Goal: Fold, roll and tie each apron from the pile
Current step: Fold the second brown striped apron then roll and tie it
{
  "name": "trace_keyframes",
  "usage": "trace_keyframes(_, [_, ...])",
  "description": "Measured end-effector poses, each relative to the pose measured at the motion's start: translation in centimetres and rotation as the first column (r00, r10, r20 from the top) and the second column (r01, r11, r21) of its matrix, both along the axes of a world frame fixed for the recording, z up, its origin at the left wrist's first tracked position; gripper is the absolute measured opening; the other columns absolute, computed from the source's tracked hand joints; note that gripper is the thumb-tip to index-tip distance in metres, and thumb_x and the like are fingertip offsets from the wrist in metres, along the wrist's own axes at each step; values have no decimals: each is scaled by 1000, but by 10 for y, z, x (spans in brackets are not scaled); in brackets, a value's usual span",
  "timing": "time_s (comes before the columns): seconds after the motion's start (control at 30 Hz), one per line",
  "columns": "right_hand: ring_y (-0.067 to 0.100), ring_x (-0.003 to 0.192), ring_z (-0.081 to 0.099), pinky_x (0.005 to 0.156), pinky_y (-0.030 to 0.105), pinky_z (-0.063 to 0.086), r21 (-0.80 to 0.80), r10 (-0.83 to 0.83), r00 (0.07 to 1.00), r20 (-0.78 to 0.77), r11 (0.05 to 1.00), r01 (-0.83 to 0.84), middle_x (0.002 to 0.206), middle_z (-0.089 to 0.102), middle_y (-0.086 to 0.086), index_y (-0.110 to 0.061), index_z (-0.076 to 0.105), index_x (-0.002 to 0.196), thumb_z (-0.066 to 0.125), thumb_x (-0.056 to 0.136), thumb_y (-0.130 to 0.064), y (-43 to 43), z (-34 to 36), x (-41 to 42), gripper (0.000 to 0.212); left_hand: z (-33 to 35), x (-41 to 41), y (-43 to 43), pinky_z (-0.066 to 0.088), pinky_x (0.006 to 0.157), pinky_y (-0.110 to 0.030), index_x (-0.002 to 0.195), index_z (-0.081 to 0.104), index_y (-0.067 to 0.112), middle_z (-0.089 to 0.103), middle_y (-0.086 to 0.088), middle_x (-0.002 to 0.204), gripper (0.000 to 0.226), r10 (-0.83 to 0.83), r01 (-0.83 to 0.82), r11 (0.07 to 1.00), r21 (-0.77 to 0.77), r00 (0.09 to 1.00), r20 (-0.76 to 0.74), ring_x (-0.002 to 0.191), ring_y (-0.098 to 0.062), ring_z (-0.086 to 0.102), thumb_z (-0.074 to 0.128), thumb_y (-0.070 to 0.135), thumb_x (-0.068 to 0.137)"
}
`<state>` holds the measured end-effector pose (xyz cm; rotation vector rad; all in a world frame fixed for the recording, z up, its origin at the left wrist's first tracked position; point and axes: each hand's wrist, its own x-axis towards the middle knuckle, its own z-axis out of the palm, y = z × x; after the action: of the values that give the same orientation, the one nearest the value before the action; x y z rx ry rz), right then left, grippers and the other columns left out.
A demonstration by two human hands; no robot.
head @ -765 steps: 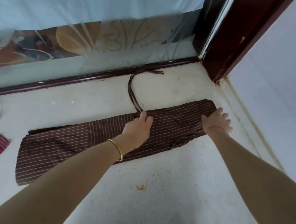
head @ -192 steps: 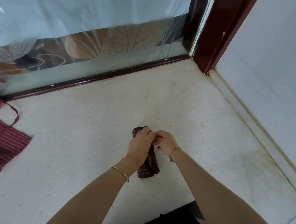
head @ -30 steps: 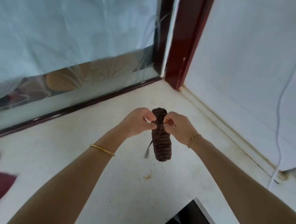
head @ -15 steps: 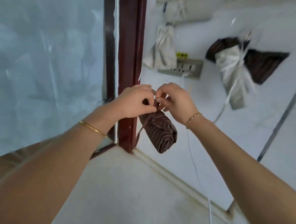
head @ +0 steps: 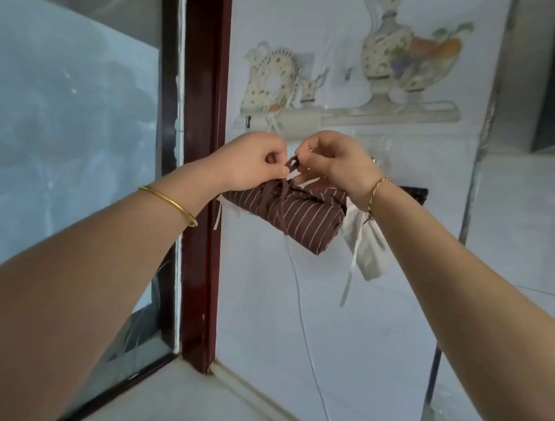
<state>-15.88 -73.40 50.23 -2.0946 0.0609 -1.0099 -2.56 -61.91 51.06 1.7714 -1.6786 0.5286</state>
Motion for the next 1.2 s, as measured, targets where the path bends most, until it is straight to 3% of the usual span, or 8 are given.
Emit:
trace_keyframes(0.17, [7,77,60,68,17,46,93,-184,977,109,980,175,93,64,0,-15,59,109,65,86,-39,-20,18,-23,34,37,-7,-28,42,67,-32,73,50,17,54,3,76,20,104,-95,980,-176,994,45,75,-19,52,59,20,90])
trace_keyframes(0.3, [17,91,63,78,31,57,64,-165,964,208,986,155,106,57,5,-21,49,119,76,79,-19,-35,19,-30,49,63,-13,-56,40,65,-28,82,57,13,50,7,70,9,78,-89,955,-284,996,-50,72,-16,49,59,17,89])
trace_keyframes(0.43, [23,101,61,88,42,54,28,-286,902,323,956,293,103,54,-3,-19,51,114,77,78,-20,-51,39,-27,45,85,-15,-87,46,76,-28,80,58,16,51,10,72,9,17,-75,931,-357,987,-163,80,-15,54,64,12,84])
trace_keyframes(0.6, [17,95,58,83,41,55,59,-407,818,407,905,421,94,51,-8,-17,48,116,75,78,-22,-72,72,-19,47,116,-19,-130,49,84,-29,77,59,16,59,0,88,10,-9,-101,901,-423,968,-250,95,-21,61,61,10,85])
trace_keyframes(0.8, [20,97,58,84,44,54,116,-496,762,416,860,497,96,53,-5,-13,49,117,76,74,-24,-104,105,-7,52,142,-15,-175,45,80,-29,86,61,10,65,-9,97,2,1,-129,910,-395,952,-307,98,-25,61,59,11,86])
trace_keyframes(0.97, [15,82,53,80,37,53,62,-513,736,441,836,546,76,48,-11,-15,49,97,73,77,-19,-123,123,5,31,154,2,-204,47,78,-33,78,59,6,60,-10,82,9,12,-153,911,-384,938,-347,90,-28,60,59,9,86])
trace_keyframes(1.07, [15,81,52,81,39,53,40,-523,723,451,821,570,73,45,-13,-15,50,100,71,78,-19,-129,132,11,31,159,7,-213,45,73,-33,62,48,11,53,-5,70,27,6,-165,898,-407,931,-364,84,-27,56,56,8,87])
trace_keyframes(1.2, [16,80,56,79,41,54,15,-532,712,457,806,592,73,49,-9,-15,48,92,71,77,-18,-136,137,17,28,164,9,-222,48,82,-34,68,51,10,65,-19,100,20,-2,-158,893,-421,935,-354,102,-33,61,58,10,87])
